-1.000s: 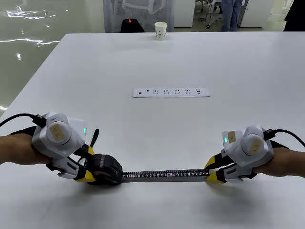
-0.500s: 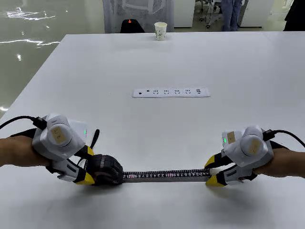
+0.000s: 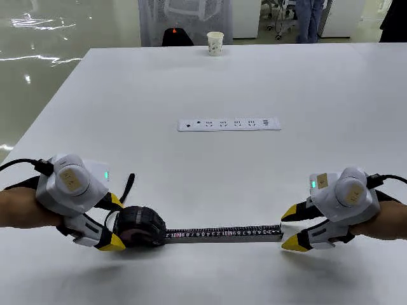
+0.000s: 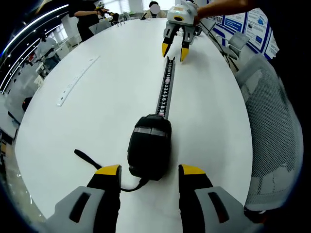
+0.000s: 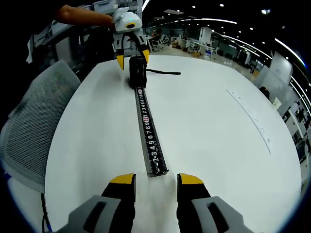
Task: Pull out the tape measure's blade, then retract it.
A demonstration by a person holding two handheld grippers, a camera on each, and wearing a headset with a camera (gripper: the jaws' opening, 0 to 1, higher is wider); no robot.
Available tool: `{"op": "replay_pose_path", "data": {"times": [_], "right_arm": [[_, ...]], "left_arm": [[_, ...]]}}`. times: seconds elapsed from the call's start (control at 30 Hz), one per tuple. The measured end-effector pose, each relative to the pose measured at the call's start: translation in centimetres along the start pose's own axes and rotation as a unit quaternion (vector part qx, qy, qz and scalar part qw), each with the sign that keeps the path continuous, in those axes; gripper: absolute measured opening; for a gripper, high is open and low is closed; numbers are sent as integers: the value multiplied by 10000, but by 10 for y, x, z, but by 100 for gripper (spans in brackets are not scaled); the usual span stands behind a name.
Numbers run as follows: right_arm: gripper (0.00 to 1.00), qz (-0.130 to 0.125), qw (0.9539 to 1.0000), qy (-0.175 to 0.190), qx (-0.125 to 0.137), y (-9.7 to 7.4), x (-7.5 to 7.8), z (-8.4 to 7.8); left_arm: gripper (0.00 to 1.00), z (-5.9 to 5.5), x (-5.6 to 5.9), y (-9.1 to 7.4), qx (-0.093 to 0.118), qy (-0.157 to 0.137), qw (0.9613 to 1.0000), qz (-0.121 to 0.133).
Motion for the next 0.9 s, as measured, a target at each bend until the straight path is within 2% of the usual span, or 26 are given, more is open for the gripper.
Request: {"op": "replay_pose_path", "data": {"times": [0.23, 0.43, 0.6, 0.7, 0.9], "right_arm": [[35, -106, 9998, 137, 138, -8, -3, -1], [38, -255, 9988, 269, 317, -18, -9, 1], [44, -328, 9980, 353, 408, -23, -15, 3], [48, -387, 9966, 556, 470, -27, -17, 3], [54, -466, 9941, 737, 639, -35, -24, 7]], "left_arm": [[48, -3, 6, -8, 159, -296, 9994, 72], [54, -4, 12, -16, 366, -597, 9974, 152], [58, -4, 19, -22, 549, -815, 9949, 231], [60, -4, 23, -26, 653, -954, 9929, 283], [66, -5, 29, -32, 845, -1224, 9882, 372]]}}
Point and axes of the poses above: the centre of the closed fingertips' face, and the gripper's own axes: y roughly forward along the fingers, x roughly to its right, z roughly out of its top, the point moved 5 cm from there along -y, roughly backward along the fingers, and after that the axes turned 12 degrees about -x, right-handed, at the moved point
